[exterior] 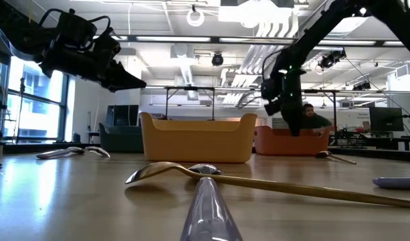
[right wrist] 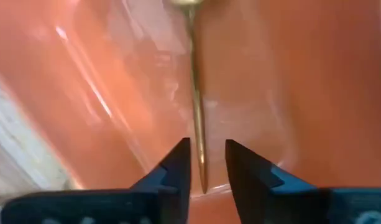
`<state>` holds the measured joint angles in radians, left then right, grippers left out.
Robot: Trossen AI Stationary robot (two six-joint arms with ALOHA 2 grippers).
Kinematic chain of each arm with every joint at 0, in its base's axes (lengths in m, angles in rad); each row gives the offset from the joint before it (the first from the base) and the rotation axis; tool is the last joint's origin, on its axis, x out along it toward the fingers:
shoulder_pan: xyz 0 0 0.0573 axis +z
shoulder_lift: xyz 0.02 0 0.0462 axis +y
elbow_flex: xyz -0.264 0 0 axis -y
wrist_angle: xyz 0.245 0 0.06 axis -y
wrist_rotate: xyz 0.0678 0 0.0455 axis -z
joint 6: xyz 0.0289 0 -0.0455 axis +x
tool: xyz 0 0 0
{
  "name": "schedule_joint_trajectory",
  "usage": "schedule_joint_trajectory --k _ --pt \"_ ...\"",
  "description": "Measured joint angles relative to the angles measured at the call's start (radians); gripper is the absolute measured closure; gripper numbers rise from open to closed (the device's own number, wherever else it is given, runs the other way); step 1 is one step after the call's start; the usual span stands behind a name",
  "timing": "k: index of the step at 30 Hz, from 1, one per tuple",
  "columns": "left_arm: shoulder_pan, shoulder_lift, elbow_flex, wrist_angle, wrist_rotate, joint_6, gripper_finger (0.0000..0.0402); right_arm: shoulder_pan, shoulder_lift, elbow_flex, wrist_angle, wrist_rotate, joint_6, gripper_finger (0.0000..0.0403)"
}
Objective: Sort silverware by color (type)
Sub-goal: Put the purple spoon into the blue bin
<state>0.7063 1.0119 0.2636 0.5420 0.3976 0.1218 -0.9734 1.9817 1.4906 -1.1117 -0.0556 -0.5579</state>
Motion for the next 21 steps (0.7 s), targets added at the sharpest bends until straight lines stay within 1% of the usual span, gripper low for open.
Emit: schedule_joint_trajectory --k 3,5,7,9,11,14,17,21 --pt "0.0 0.0 0.015 -0.001 0.034 -0.025 0.0401 0.017 -0.063 0.0 0.02 -0.016 0.0 0.0362" --pt "-0.004 0.0 0.028 0.0 0.046 -0.037 0.0401 0.026 -0.104 0.0 0.044 -0.046 0.0 0.039" --pt "-0.014 0.0 0.04 -0.002 0.045 -0.034 0.0401 0.031 -0.141 0.0 0.085 -0.119 0.0 0.0397" --pt "-0.028 0.0 0.051 -0.014 0.045 -0.031 0.0401 0.044 -0.19 -0.035 0.178 -0.188 0.001 0.0394" --pt "-0.044 0.0 0.066 -0.044 0.041 -0.02 0.0401 0.065 -0.251 -0.112 0.301 -0.209 0.002 0.0399" --pt "-0.064 0.0 0.085 -0.098 0.04 -0.015 0.0401 0.108 -0.357 -0.275 0.523 -0.21 0.046 0.04" --pt "-0.079 0.0 0.093 -0.11 0.039 -0.006 0.0399 0.155 -0.475 -0.446 0.832 -0.184 0.11 0.0402" --pt "-0.09 0.0 0.093 -0.112 0.038 -0.015 0.0393 0.227 -0.603 -0.653 1.217 -0.181 0.233 0.0401"
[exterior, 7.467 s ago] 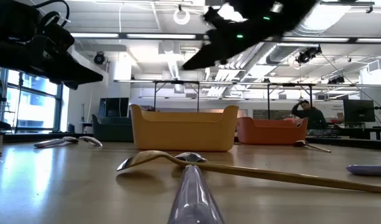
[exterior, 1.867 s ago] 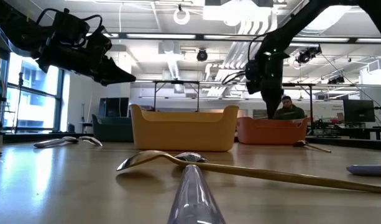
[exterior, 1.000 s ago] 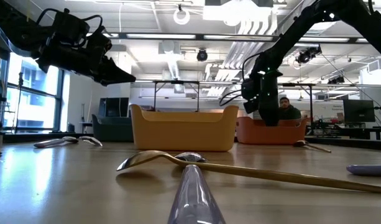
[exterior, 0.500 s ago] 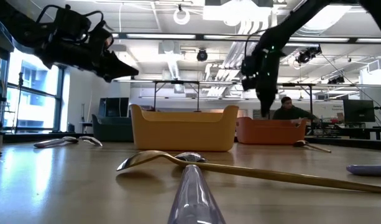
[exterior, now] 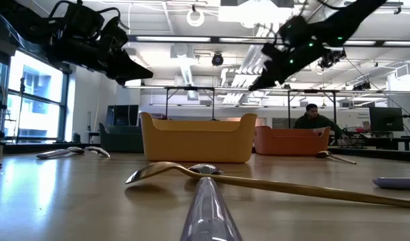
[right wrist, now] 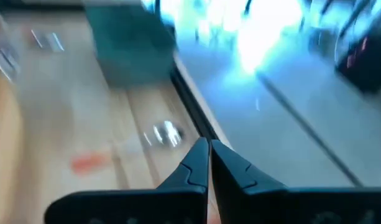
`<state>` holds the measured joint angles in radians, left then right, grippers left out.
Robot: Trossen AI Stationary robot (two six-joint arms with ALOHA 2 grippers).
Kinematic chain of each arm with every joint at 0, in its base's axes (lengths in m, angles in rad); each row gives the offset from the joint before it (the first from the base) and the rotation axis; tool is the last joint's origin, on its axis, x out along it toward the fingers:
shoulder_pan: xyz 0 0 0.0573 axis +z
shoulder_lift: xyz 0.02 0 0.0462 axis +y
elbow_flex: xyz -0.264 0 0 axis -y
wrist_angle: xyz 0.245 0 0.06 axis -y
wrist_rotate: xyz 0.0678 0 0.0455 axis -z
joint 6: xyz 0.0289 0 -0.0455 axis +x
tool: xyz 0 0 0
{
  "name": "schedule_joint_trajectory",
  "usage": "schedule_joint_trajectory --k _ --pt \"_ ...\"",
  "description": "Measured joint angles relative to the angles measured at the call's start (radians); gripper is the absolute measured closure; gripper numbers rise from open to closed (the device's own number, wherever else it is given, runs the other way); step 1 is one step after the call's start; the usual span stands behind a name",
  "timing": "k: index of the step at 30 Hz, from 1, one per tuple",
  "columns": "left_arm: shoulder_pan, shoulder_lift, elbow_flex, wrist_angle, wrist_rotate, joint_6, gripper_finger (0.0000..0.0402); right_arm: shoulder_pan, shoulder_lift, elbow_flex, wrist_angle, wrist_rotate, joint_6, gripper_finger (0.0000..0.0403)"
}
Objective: Sort silverware by color (type)
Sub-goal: Put the purple spoon into the blue bin
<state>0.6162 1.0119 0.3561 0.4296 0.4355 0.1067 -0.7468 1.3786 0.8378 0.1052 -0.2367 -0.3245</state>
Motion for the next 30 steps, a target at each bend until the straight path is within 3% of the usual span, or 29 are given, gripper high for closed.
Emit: schedule_joint_trajectory --k 7,11,19,27,30 --pt "-0.064 0.0 0.002 -0.03 -0.001 -0.026 0.04 0.153 -0.124 -0.314 0.499 0.018 0.097 0.0402" --pt "-0.13 -0.002 0.076 -0.196 -0.08 -0.026 0.0401 0.228 -0.156 -0.425 0.645 0.077 0.143 0.0403" --pt "-0.364 -0.025 0.285 -0.645 -0.301 -0.025 0.0401 0.361 -0.164 -0.477 0.723 0.179 0.162 0.0403" --pt "-0.656 -0.024 0.415 -1.081 -0.445 -0.306 0.0401 0.469 -0.164 -0.477 0.739 0.263 0.106 0.0403" --pt "-0.773 -0.024 0.43 -1.156 -0.475 -0.436 0.0401 0.485 -0.164 -0.476 0.765 0.263 0.094 0.0403"
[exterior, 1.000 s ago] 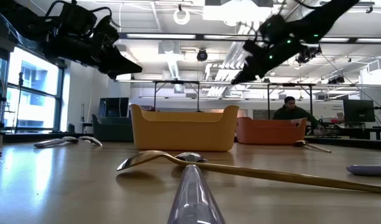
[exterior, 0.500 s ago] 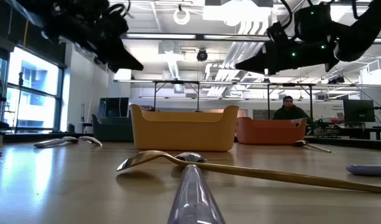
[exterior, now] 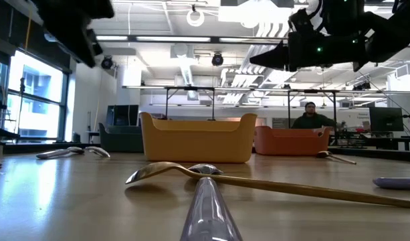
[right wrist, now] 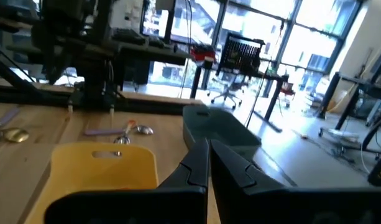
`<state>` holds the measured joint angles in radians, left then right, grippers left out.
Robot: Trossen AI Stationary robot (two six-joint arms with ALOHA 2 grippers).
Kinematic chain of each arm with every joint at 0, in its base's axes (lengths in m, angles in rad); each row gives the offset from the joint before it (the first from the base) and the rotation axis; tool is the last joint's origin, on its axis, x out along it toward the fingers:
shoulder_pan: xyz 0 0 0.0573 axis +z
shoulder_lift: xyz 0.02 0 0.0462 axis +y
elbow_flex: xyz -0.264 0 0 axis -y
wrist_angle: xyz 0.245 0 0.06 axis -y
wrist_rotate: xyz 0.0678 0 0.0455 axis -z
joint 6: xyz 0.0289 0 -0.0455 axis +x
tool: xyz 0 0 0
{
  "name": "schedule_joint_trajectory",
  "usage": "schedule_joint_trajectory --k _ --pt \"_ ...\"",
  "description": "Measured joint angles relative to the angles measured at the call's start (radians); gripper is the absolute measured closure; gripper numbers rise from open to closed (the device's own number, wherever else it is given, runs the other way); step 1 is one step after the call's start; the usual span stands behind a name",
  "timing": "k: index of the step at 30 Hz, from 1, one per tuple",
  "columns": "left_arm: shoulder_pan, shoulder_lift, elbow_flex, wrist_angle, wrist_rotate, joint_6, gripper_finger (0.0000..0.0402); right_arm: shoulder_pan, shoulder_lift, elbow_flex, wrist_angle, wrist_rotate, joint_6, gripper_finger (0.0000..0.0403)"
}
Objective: Sort silverware by color (type)
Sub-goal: Put the purple spoon into the blue bin
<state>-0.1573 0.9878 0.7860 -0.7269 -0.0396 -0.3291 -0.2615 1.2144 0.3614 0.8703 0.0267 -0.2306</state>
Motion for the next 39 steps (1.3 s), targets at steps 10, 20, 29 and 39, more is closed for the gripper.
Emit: schedule_joint_trajectory --k 10,20,29,39 --pt "-0.353 0.037 0.0 -0.19 0.007 -0.443 0.0401 0.01 0.0 0.0 0.093 -0.01 -0.041 0.0403" --pt "-0.565 0.231 0.0 -0.188 0.042 -0.663 0.0392 0.019 0.0 0.0 0.092 -0.028 -0.032 0.0403" --pt "-0.597 0.392 -0.001 -0.066 0.03 -0.71 0.0311 0.048 0.001 0.0 0.1 -0.03 -0.039 0.0403" --pt "-0.597 0.551 -0.022 -0.081 0.084 -0.674 0.027 0.074 0.001 0.0 0.1 -0.03 -0.054 0.0403"
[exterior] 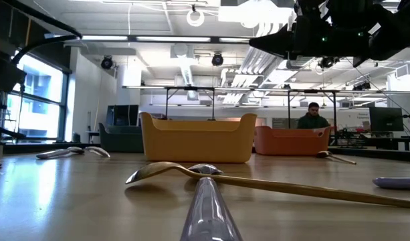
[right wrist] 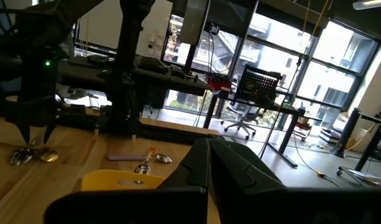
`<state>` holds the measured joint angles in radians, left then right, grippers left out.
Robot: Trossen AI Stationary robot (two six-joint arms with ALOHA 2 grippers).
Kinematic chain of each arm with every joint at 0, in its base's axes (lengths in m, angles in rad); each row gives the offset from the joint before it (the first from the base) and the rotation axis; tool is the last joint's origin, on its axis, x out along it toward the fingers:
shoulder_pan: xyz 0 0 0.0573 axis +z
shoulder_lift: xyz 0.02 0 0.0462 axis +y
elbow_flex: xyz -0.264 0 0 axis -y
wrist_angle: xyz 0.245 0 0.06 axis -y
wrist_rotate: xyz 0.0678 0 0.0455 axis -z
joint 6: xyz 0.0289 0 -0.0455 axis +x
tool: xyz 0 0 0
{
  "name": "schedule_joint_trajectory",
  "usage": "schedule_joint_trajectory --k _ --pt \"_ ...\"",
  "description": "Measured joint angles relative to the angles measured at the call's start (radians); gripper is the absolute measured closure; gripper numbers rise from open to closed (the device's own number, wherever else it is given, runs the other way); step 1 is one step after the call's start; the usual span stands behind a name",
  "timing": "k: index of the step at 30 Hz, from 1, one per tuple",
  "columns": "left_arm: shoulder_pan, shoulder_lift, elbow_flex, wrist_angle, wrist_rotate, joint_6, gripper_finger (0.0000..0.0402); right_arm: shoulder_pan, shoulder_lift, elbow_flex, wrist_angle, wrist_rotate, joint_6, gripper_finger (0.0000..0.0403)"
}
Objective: Sort silverware by color (type)
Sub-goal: Put the purple spoon into the blue bin
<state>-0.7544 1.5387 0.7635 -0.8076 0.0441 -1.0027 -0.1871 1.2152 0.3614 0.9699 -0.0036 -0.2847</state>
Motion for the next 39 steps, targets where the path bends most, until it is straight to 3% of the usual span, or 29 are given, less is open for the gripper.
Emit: schedule_joint_trajectory --k 6,14,22,29,34,39 --pt "0.0 0.042 0.005 0.026 0.0 0.029 0.0297 0.0 0.0 0.0 0.0 0.001 -0.004 0.0403" --pt "0.0 0.037 0.004 0.01 -0.001 0.048 0.0385 0.0 0.0 0.0 -0.001 0.001 -0.012 0.0403" --pt "0.0 -0.046 0.055 -0.033 -0.008 0.031 0.0387 0.002 0.0 0.0 -0.018 0.0 0.019 0.0403" --pt "0.014 -0.163 0.198 -0.224 -0.07 -0.057 0.0387 0.027 0.0 0.0 -0.033 0.0 0.022 0.0403" --pt "0.152 -0.237 0.257 -0.276 -0.13 -0.063 0.0387 0.026 0.0 0.001 -0.03 0.0 0.017 0.0403" --pt "0.417 -0.273 0.274 -0.293 -0.145 0.169 0.0387 0.024 0.0 0.001 -0.023 0.0 -0.002 0.0403"
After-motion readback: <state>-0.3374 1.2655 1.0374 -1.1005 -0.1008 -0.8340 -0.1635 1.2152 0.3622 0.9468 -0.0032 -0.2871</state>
